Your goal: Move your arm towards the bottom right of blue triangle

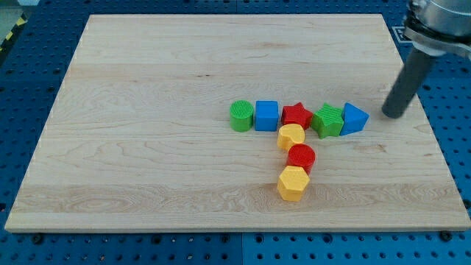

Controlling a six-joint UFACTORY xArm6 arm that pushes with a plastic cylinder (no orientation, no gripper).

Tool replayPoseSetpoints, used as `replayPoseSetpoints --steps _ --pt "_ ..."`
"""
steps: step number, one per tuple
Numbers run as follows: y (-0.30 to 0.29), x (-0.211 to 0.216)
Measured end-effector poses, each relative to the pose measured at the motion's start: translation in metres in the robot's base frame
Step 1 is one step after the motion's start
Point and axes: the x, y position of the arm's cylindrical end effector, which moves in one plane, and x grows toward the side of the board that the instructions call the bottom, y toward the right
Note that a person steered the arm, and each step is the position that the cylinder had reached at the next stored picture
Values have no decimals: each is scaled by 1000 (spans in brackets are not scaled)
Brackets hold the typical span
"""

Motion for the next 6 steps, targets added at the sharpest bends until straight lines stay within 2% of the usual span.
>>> replayPoseSetpoints --steps 1,3,4,6 --pt "0 27" --pt "-11 45" --pt "-38 45" --pt "-48 31"
